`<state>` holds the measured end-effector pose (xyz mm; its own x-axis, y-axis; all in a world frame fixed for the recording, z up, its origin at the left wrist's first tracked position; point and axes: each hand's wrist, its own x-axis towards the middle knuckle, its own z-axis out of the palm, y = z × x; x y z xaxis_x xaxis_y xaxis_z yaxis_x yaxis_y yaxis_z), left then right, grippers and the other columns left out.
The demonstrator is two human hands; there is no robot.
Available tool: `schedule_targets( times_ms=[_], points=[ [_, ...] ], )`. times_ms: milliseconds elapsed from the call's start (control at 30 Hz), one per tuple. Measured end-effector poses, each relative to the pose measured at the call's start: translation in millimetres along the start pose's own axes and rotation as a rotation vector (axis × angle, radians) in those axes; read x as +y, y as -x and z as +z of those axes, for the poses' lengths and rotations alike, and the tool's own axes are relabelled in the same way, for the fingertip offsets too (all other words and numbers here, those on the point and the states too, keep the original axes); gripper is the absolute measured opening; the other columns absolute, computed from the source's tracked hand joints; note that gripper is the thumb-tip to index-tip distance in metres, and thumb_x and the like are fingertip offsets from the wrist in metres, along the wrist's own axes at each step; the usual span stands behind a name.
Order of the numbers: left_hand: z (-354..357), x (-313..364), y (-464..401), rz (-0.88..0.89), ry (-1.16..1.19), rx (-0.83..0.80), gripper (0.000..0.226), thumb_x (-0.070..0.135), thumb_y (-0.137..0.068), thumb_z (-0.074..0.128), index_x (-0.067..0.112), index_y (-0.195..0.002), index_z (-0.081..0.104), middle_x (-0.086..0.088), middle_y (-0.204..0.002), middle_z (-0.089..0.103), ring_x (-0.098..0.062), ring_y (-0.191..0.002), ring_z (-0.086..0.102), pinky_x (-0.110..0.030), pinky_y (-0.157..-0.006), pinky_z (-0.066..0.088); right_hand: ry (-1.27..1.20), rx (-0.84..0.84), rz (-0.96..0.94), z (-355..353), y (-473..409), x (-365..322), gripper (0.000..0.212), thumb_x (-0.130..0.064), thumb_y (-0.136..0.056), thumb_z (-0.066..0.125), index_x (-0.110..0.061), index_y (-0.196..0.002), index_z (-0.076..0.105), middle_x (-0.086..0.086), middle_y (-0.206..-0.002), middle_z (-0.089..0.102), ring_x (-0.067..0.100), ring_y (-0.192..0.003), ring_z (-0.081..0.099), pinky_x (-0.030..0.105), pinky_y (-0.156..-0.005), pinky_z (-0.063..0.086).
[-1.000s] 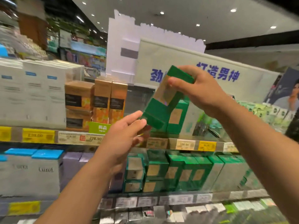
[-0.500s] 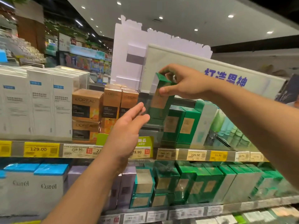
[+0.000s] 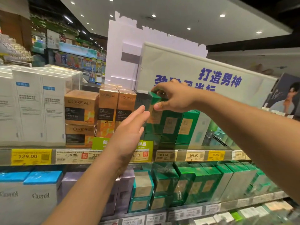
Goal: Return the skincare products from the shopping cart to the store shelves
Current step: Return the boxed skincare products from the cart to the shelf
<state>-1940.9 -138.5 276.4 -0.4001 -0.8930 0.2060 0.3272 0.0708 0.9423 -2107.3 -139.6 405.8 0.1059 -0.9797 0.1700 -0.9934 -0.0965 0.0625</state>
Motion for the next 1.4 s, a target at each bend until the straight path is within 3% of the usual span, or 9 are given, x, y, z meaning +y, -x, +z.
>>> schedule_targets(
  times_ms=[200, 367, 633, 767, 900, 1033, 1167, 1400],
  points=[
    [1.6, -3.9, -5.7, -0.003, -0.051, -0.022, 0.065, 0.061, -0.081, 0.060, 0.048, -0.144, 0.050, 0.013, -0.154, 0.049, -0.013, -0.142, 0.045, -0.049, -0.123, 0.030, -0.001, 0.048, -0.013, -0.1, -0.5, 1.8, 0.056, -0.045, -0.099, 0.064, -0.026, -0.148, 0.044, -0.008, -0.118, 0.045, 0.016, -0.118, 0.034, 0.047, -0.112, 0.028],
    [3.3, -9.6, -10.4, 0.000, -0.058, -0.011, 0.067, 0.063, -0.079, 0.058, 0.049, -0.144, 0.049, 0.015, -0.153, 0.050, -0.010, -0.142, 0.044, -0.047, -0.123, 0.031, 0.038, 0.045, -0.021, 10.9, -8.6, 4.8, 0.060, -0.051, -0.096, 0.065, -0.029, -0.147, 0.045, -0.002, -0.128, 0.054, 0.021, -0.125, 0.035, 0.049, -0.111, 0.026],
    [4.7, -20.5, -11.7, -0.059, -0.050, -0.003, 0.072, 0.066, -0.082, 0.058, 0.038, -0.147, 0.050, 0.009, -0.152, 0.052, -0.013, -0.142, 0.046, -0.047, -0.122, 0.032, 0.126, -0.021, -0.035, 33.7, -16.5, 12.4, 0.056, -0.055, -0.094, 0.066, -0.034, -0.143, 0.049, -0.001, -0.130, 0.059, 0.021, -0.123, 0.033, 0.051, -0.106, 0.023],
    [5.1, -22.2, -15.0, -0.062, -0.048, -0.005, 0.056, 0.058, -0.098, 0.054, 0.036, -0.149, 0.048, 0.009, -0.154, 0.050, -0.015, -0.143, 0.044, -0.047, -0.123, 0.032, 0.147, -0.012, -0.041, 35.1, -18.2, 11.5, 0.056, -0.052, -0.096, 0.065, -0.033, -0.145, 0.049, -0.002, -0.131, 0.059, 0.018, -0.119, 0.030, 0.052, -0.107, 0.022],
    [5.8, -19.4, -16.8, -0.069, -0.076, -0.012, 0.075, 0.069, -0.080, 0.055, 0.039, -0.149, 0.048, 0.010, -0.154, 0.050, -0.015, -0.143, 0.044, -0.048, -0.123, 0.031, 0.157, -0.019, -0.042, 37.0, -19.4, 10.5, 0.057, -0.051, -0.097, 0.063, -0.032, -0.148, 0.047, -0.002, -0.132, 0.060, 0.019, -0.120, 0.031, 0.053, -0.107, 0.023],
    [5.0, -17.7, -18.8, -0.066, -0.062, -0.031, 0.076, 0.069, -0.082, 0.056, 0.037, -0.150, 0.046, 0.009, -0.156, 0.048, -0.017, -0.145, 0.043, -0.049, -0.123, 0.030, 0.136, -0.011, -0.023, 35.7, -17.8, 9.0, 0.058, -0.049, -0.098, 0.062, -0.031, -0.151, 0.045, -0.001, -0.132, 0.059, 0.017, -0.116, 0.027, 0.051, -0.105, 0.023],
    [4.0, -17.8, -21.1, -0.046, -0.087, -0.027, 0.094, 0.080, -0.064, 0.057, 0.041, -0.149, 0.047, 0.012, -0.153, 0.050, -0.014, -0.143, 0.043, -0.048, -0.123, 0.031, 0.122, 0.018, -0.020, 39.4, -19.4, 6.7, 0.058, -0.048, -0.098, 0.063, -0.032, -0.152, 0.044, 0.000, -0.134, 0.058, 0.020, -0.121, 0.029, 0.051, -0.104, 0.024],
    [5.1, -22.3, -17.4, -0.031, -0.117, -0.017, 0.073, 0.073, -0.079, 0.053, 0.045, -0.146, 0.049, 0.015, -0.150, 0.052, -0.012, -0.141, 0.044, -0.048, -0.121, 0.033, 0.123, 0.009, -0.012, 37.9, -18.0, 10.4, 0.055, -0.048, -0.098, 0.062, -0.033, -0.148, 0.047, -0.002, -0.133, 0.058, 0.016, -0.116, 0.026, 0.051, -0.107, 0.024]
  ],
)
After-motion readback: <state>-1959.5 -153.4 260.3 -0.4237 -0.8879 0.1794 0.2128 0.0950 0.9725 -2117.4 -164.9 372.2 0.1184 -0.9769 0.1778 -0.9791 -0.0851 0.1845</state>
